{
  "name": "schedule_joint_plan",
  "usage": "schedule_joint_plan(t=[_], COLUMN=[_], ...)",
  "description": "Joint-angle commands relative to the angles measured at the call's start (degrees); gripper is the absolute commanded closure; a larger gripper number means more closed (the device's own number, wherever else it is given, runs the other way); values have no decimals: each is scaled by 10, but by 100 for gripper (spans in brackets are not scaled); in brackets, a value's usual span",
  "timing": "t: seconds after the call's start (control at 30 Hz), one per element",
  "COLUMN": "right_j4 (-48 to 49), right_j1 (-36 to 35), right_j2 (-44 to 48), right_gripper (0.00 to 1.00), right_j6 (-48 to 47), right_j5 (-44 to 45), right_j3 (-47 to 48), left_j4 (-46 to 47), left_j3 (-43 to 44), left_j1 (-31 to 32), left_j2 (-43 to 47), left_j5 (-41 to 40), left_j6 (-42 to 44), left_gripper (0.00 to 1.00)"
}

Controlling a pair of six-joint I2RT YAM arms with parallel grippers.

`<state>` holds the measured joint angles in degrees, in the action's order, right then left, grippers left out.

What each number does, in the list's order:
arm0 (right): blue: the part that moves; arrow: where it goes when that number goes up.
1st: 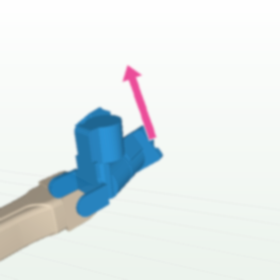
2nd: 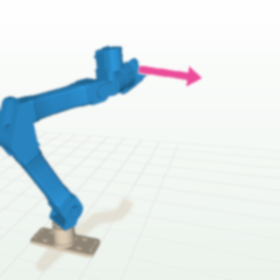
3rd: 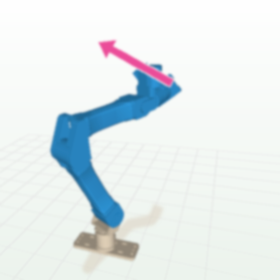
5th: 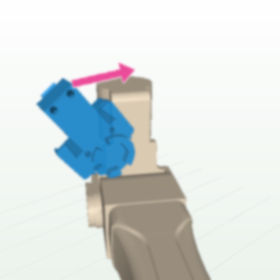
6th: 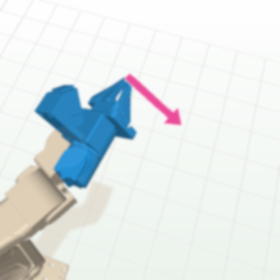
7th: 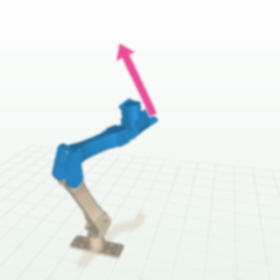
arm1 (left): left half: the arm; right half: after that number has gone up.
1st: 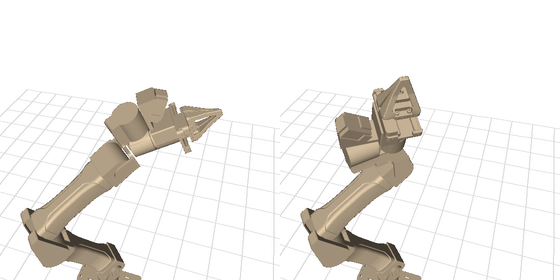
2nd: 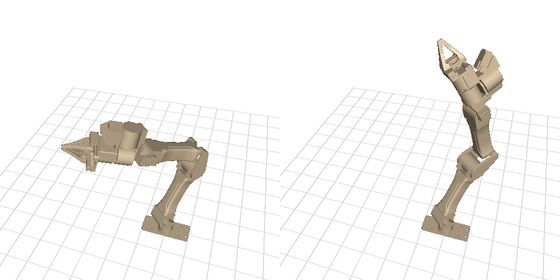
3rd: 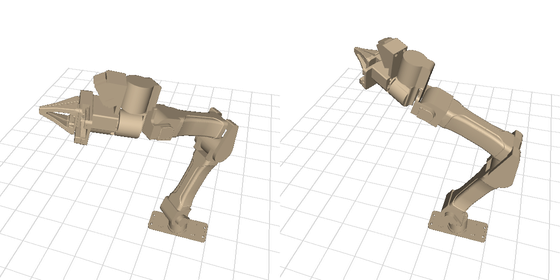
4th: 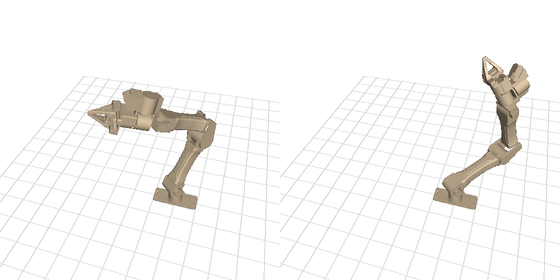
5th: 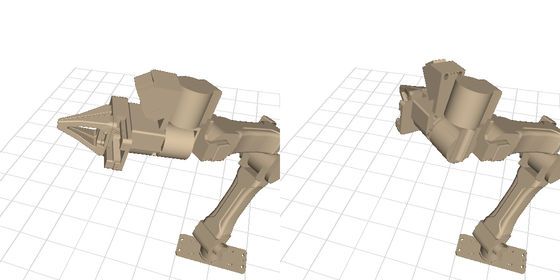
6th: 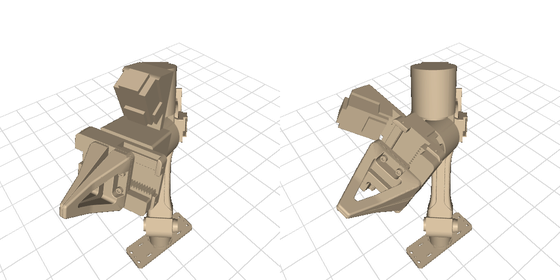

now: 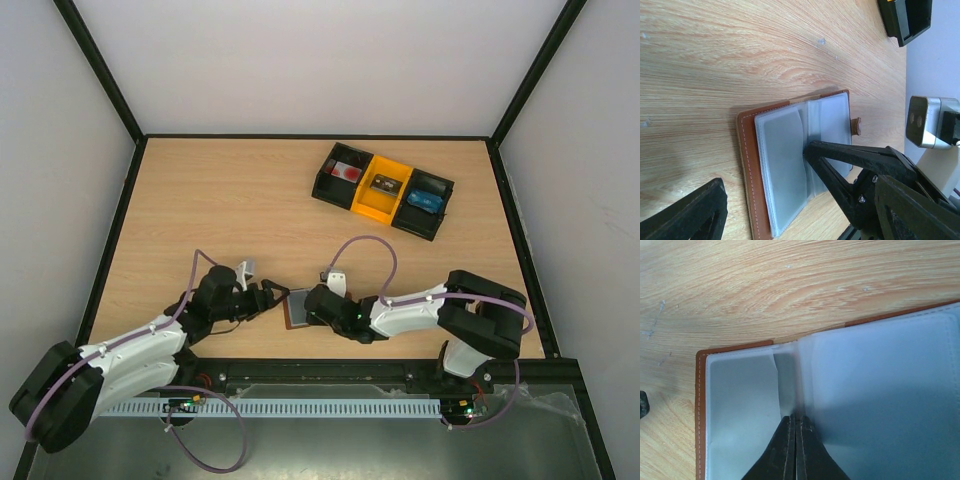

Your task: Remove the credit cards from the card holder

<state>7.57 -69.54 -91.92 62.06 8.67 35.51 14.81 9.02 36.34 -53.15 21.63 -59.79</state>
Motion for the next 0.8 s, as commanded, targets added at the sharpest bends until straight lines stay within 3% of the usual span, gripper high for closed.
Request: schedule_joint_plan(t=[0.0, 0.17, 0.4, 0.57, 0.77], right_j4=[17, 98, 194, 109, 7], right_j1=[-3, -4, -6, -6, -6], right_j2=[-5, -13, -44, -5, 21], right_gripper=[98, 98, 98, 95, 88], right_j6=[24, 43, 75, 56, 14], right_j5=[-2, -53, -120, -91, -73], right_j3=[-42, -58, -42, -10, 8], left_j4=[7, -28, -93, -125, -89], left_j3=[-3, 9, 18, 21, 2], left_j1=[-3, -14, -101, -116, -115], left_j2=[5, 15, 55, 64, 91], left_j5=[21, 19, 73, 85, 133], left_j6=[-3, 13, 44, 55, 14], left_gripper=[18, 18, 15, 14, 13])
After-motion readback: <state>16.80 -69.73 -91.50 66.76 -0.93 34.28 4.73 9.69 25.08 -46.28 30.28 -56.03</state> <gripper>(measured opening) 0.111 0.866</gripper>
